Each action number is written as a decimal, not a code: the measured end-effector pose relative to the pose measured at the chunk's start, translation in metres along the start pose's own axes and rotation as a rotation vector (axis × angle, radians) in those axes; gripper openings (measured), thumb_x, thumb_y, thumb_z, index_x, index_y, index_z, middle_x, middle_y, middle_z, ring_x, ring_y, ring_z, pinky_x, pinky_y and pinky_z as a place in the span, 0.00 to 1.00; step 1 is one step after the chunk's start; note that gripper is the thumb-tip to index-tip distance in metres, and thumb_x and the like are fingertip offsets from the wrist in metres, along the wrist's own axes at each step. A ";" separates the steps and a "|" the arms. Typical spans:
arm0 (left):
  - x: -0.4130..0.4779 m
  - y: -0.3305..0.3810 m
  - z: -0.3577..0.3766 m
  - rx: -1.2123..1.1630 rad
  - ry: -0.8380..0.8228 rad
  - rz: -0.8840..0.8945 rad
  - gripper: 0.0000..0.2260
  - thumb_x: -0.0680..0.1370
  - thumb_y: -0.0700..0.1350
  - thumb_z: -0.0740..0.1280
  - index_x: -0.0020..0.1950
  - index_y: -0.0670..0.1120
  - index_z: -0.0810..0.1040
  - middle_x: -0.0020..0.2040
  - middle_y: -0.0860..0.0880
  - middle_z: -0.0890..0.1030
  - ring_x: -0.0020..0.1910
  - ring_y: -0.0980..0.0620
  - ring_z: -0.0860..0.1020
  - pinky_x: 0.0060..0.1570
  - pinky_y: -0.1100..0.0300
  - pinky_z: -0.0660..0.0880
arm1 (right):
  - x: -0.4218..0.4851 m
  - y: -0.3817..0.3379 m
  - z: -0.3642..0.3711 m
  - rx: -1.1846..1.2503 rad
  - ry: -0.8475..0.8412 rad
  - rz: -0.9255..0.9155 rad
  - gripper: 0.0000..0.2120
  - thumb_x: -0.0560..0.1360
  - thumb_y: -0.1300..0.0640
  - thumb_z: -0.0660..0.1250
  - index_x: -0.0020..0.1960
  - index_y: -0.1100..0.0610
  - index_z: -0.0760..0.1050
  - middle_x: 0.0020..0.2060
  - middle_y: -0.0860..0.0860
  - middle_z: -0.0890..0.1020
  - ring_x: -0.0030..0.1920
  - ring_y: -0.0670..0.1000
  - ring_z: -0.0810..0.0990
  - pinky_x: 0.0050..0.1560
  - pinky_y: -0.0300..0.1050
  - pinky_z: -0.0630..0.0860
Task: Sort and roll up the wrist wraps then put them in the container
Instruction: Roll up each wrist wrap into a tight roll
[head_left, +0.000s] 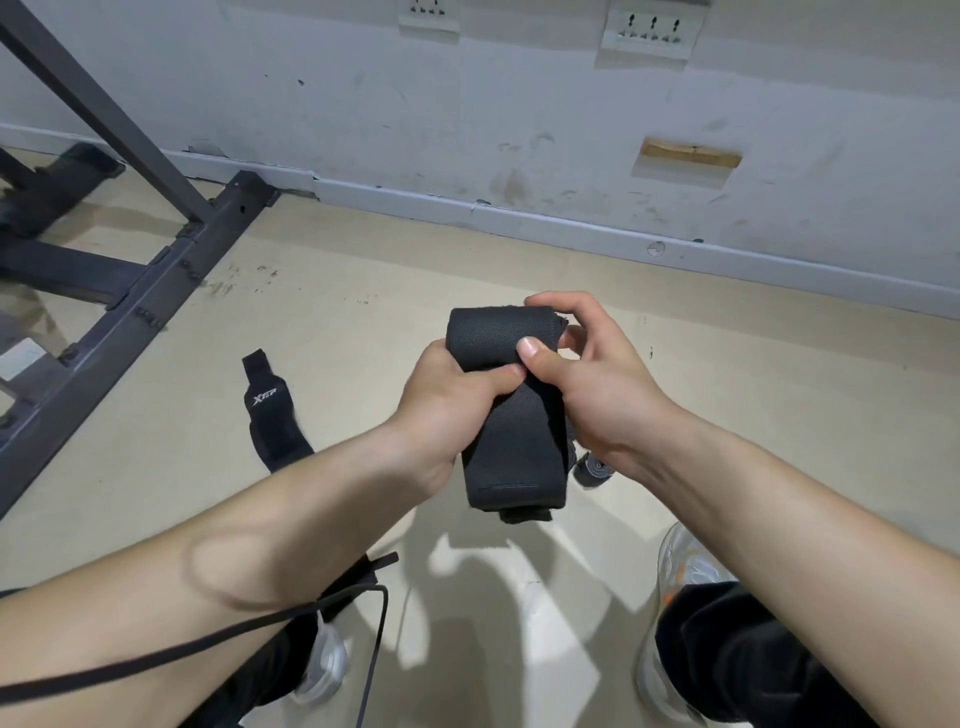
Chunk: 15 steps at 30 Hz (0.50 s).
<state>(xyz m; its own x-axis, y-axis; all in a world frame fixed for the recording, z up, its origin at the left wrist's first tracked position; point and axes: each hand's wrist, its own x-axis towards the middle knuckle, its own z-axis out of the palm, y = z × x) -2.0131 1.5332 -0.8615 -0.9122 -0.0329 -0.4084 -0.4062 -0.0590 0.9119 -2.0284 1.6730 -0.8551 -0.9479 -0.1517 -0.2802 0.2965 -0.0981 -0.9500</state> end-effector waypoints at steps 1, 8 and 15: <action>-0.001 0.005 -0.002 -0.040 -0.024 -0.028 0.11 0.80 0.35 0.67 0.61 0.40 0.81 0.55 0.42 0.86 0.55 0.42 0.85 0.59 0.48 0.80 | -0.001 -0.001 -0.001 -0.017 -0.009 -0.011 0.15 0.81 0.65 0.68 0.62 0.48 0.76 0.48 0.51 0.74 0.36 0.50 0.82 0.45 0.55 0.81; -0.004 0.025 -0.011 -0.338 -0.235 -0.128 0.20 0.84 0.48 0.59 0.67 0.36 0.78 0.62 0.37 0.82 0.62 0.37 0.81 0.64 0.46 0.78 | -0.001 -0.003 0.002 -0.047 -0.042 -0.049 0.17 0.80 0.69 0.66 0.61 0.49 0.75 0.45 0.50 0.76 0.35 0.48 0.82 0.44 0.52 0.81; 0.008 0.004 -0.009 -0.177 -0.007 -0.034 0.24 0.81 0.54 0.66 0.71 0.41 0.69 0.60 0.41 0.84 0.55 0.42 0.85 0.51 0.47 0.83 | 0.002 0.005 0.010 0.142 -0.042 0.094 0.20 0.80 0.67 0.67 0.67 0.50 0.72 0.51 0.55 0.80 0.45 0.52 0.83 0.49 0.50 0.82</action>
<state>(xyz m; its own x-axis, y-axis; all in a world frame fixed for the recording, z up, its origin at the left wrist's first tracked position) -2.0220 1.5237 -0.8615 -0.8988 -0.0210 -0.4379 -0.4213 -0.2345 0.8761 -2.0279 1.6624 -0.8587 -0.9104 -0.2074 -0.3581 0.3999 -0.2191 -0.8900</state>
